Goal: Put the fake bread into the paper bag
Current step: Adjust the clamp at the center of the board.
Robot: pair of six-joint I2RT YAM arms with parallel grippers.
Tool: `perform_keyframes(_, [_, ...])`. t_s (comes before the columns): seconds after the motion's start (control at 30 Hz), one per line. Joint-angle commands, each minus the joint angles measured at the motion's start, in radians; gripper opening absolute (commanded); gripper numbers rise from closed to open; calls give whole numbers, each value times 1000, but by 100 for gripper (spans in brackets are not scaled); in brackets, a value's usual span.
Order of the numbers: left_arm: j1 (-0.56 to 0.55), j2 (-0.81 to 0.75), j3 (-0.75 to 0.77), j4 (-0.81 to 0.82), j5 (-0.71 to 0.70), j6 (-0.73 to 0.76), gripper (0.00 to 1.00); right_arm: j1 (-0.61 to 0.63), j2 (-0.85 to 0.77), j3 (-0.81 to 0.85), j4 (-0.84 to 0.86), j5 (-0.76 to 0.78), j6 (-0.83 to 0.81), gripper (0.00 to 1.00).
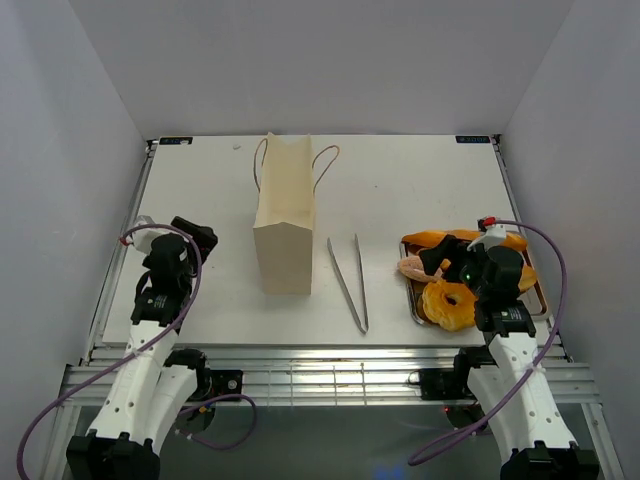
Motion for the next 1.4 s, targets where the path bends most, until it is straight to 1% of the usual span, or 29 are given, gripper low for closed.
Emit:
perform_keyframes(0.0, [0, -43, 11, -69, 285, 92, 98, -2, 5, 69, -124, -46, -42, 90])
perform_keyframes(0.03, [0, -52, 5, -61, 315, 110, 98, -2, 5, 70, -121, -56, -43, 90])
perform_keyframes(0.13, [0, -103, -9, -60, 352, 90, 98, -4, 46, 72, -84, -236, -31, 90])
perform_keyframes(0.17, [0, -117, -16, -64, 355, 86, 98, 8, 92, 52, -25, -304, 45, 90])
perform_keyframes(0.2, [2, -131, -18, -64, 359, 87, 98, 24, 118, 40, 6, -321, 78, 90])
perform_keyframes(0.23, [2, -158, -19, -64, 394, 95, 98, 54, 144, 39, 14, -320, 87, 90])
perform_keyframes(0.27, [0, -170, -21, -63, 408, 96, 98, 162, 179, 59, -4, -212, 87, 90])
perform_keyframes(0.3, [0, -183, -22, -61, 422, 98, 98, 229, 184, 69, -7, -127, 81, 90])
perform_keyframes(0.33, [0, -201, -21, -63, 447, 100, 98, 367, 181, 72, -3, 16, 86, 90])
perform_keyframes(0.37, [0, -207, -19, -63, 462, 104, 98, 430, 181, 67, 20, 63, 95, 90])
perform_keyframes(0.4, [2, -213, -18, -66, 474, 107, 98, 480, 183, 61, 78, 105, 118, 90])
perform_keyframes(0.43, [0, -215, -16, -69, 488, 110, 97, 526, 195, 61, 95, 143, 124, 90])
perform_keyframes(0.47, [0, -218, -12, -77, 496, 110, 97, 594, 244, 67, 112, 221, 125, 90])
perform_keyframes(0.53, [2, -217, 0, -81, 510, 107, 97, 675, 319, 107, 108, 339, 95, 90])
perform_keyframes(0.57, [0, -214, 5, -83, 530, 107, 96, 701, 395, 124, 100, 373, 84, 90])
perform_keyframes(0.63, [0, -210, 22, -89, 542, 107, 96, 751, 452, 135, 143, 436, 52, 90])
perform_keyframes(0.67, [0, -212, 27, -95, 548, 107, 96, 790, 489, 127, 167, 491, 50, 90])
perform_keyframes(0.8, [2, -223, 48, -103, 557, 118, 95, 849, 563, 64, 305, 591, 47, 90])
perform_keyframes(0.83, [0, -226, 54, -103, 560, 123, 95, 869, 575, 29, 377, 613, 50, 90])
perform_keyframes(0.93, [0, -236, 53, -104, 564, 123, 94, 921, 623, -38, 483, 726, 20, 90])
perform_keyframes(0.97, [0, -241, 50, -97, 565, 123, 94, 932, 626, -63, 596, 728, -20, 90])
perform_keyframes(1.0, [0, -243, 44, -94, 573, 123, 94, 941, 632, -83, 646, 736, -31, 90])
perform_keyframes(1.03, [0, -247, 39, -89, 574, 121, 94, 952, 652, -97, 675, 771, -34, 90])
perform_keyframes(1.1, [0, -247, 27, -84, 583, 116, 94, 952, 675, -103, 695, 786, -34, 90])
perform_keyframes(1.17, [2, -246, 19, -75, 593, 113, 94, 952, 690, -143, 755, 742, -51, 90])
perform_keyframes(1.2, [0, -247, 16, -75, 597, 113, 93, 953, 691, -158, 833, 721, -66, 90])
perform_keyframes(1.23, [0, -246, 14, -72, 600, 113, 93, 962, 680, -174, 855, 733, -66, 90])
perform_keyframes(1.3, [2, -249, 16, -72, 603, 110, 93, 972, 660, -194, 844, 777, -40, 90])
perform_keyframes(1.37, [0, -249, 16, -74, 606, 110, 93, 972, 626, -210, 855, 786, -42, 90])
